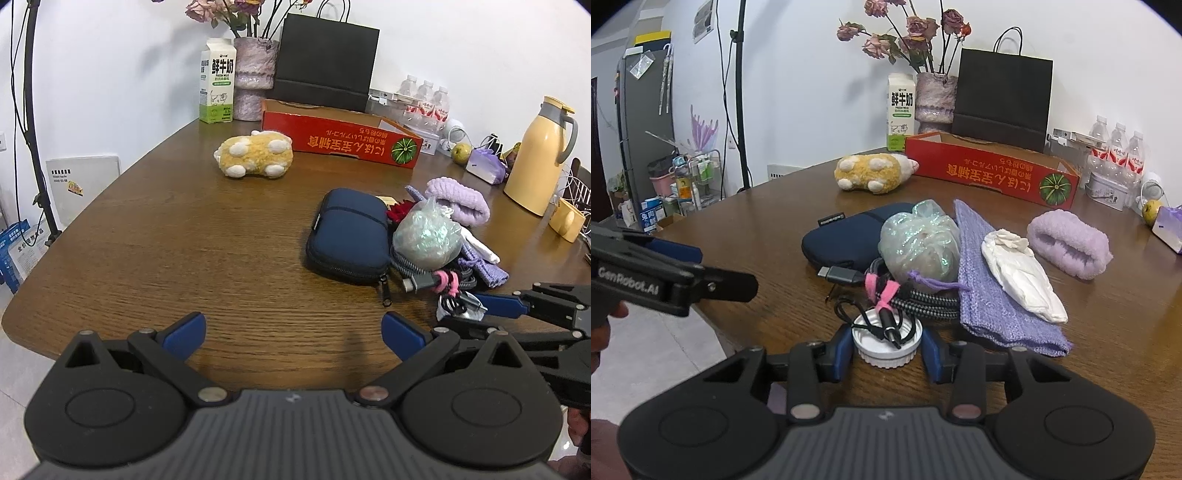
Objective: Organize objects
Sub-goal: 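Lift the white lid with the right gripper while the left gripper grasps the clear plastic bag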
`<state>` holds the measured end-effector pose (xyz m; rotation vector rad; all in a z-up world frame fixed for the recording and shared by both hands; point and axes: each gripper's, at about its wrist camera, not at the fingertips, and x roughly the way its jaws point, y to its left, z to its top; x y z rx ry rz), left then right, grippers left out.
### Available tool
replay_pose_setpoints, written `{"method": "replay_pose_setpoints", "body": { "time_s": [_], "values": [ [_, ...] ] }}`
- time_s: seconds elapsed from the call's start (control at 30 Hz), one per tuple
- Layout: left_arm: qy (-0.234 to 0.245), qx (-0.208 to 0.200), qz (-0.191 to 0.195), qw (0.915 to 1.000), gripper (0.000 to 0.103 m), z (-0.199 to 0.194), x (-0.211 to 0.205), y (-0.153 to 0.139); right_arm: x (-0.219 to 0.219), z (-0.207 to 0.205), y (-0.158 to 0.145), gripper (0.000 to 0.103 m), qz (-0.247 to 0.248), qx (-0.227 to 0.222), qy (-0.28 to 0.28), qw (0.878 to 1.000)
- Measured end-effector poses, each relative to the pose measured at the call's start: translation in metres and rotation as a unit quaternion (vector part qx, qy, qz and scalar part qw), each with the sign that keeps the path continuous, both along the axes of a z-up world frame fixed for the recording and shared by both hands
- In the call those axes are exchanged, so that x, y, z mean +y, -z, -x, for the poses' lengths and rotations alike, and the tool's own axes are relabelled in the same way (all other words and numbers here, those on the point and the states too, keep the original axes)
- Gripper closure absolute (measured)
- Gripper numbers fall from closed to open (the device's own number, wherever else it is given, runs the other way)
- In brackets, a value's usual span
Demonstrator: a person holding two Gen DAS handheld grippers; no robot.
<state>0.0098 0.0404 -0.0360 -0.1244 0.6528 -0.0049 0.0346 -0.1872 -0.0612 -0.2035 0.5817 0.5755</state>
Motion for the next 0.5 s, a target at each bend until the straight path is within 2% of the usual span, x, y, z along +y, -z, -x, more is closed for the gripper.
{"method": "replay_pose_setpoints", "body": {
  "time_s": [0.17, 0.5],
  "values": [
    [0.006, -0.005, -0.005, 1.0000, 0.000, 0.001, -0.007, -0.005, -0.009, 0.010, -0.006, 0.064, -0.004, -0.005, 0.000, 1.000],
    [0.021, -0.015, -0.017, 0.9995, 0.000, 0.000, -0.024, -0.016, -0.032, 0.023, -0.030, 0.064, -0.025, -0.042, 0.013, 0.999]
  ]
}}
